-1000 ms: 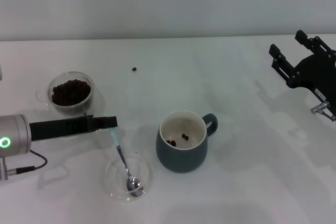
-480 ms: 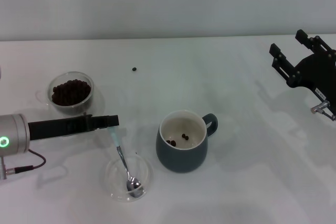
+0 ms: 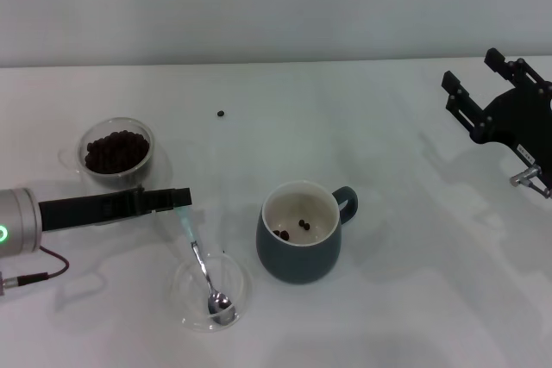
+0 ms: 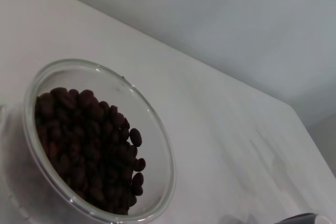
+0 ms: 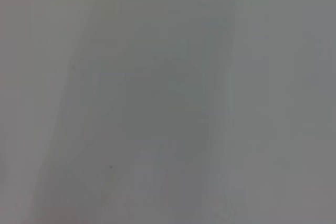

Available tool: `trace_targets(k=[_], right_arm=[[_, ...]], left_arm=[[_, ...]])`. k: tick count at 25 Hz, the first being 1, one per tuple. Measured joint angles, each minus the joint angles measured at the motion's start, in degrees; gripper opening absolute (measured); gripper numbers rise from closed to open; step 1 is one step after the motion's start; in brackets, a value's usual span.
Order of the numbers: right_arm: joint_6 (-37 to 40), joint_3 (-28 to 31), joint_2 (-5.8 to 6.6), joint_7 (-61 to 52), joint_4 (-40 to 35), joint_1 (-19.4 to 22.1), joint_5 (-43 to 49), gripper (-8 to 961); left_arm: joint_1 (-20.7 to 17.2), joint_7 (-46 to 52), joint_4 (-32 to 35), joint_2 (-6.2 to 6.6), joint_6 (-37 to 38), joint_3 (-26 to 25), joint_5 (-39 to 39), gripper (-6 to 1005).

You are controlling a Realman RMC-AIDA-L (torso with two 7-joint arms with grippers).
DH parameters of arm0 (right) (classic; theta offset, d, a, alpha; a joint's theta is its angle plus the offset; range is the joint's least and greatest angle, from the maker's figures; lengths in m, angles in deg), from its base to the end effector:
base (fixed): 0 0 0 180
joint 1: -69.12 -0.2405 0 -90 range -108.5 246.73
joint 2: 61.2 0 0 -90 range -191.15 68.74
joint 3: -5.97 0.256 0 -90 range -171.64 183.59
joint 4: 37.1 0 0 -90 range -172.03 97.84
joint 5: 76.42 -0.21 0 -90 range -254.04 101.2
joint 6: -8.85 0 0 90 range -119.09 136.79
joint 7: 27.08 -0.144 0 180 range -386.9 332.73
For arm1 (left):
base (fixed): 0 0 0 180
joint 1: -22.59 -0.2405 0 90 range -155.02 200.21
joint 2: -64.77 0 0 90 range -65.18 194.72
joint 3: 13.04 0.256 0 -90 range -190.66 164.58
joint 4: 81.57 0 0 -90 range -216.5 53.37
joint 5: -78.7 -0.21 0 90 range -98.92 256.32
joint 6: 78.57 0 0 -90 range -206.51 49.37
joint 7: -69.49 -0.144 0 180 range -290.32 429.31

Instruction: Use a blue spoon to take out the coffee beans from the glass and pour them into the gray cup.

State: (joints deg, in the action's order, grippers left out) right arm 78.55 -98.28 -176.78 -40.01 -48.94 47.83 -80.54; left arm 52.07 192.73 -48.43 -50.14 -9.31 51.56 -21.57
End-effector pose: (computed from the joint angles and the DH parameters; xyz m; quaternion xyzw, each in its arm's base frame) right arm 0.3252 0.3219 -0.0006 -0.7701 0.1375 0.2933 0.5495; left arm -0.2780 0.3496 -0.0258 -0.7981 -0.5578 -0.2029 0.1035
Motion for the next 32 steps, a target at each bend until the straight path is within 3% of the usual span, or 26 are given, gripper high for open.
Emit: trace_targets(k=[7, 15, 21, 23, 27, 32], right_arm=[[0.00, -0.20, 0.00, 0.00, -0.02, 0.19, 0.00, 678], [0.43, -0.32, 0.00, 0.00, 0.24, 0.51, 0.00, 678], [1.13, -0.27, 0.11, 0.12, -0.01, 0.50, 0.02, 678], [1.70, -0.04, 0.15, 0.17, -0.03, 0.51, 0.01, 678], [4.51, 0.75, 0.29, 0.07, 0.16, 1.07, -0.01, 677], [7.10, 1.67, 0.59, 0.56, 0.17, 2.42, 0.00, 677]], left_arm=[[-0.64, 0.53, 0.15, 0.28, 1.10, -0.99, 0.41, 443], [-4.03, -2.00, 2.74, 0.31, 3.62, -3.94, 2.88, 442], [-6.97, -10.42, 5.89, -0.80, 5.10, -10.02, 6.21, 442], [-7.02, -12.45, 5.79, -0.96, 5.25, -10.32, 7.26, 443], [-7.79, -23.33, 6.35, -3.46, 5.96, -10.44, 12.64, 443], [-8.91, -31.77, 5.31, -3.76, 6.01, -10.45, 20.64, 442]])
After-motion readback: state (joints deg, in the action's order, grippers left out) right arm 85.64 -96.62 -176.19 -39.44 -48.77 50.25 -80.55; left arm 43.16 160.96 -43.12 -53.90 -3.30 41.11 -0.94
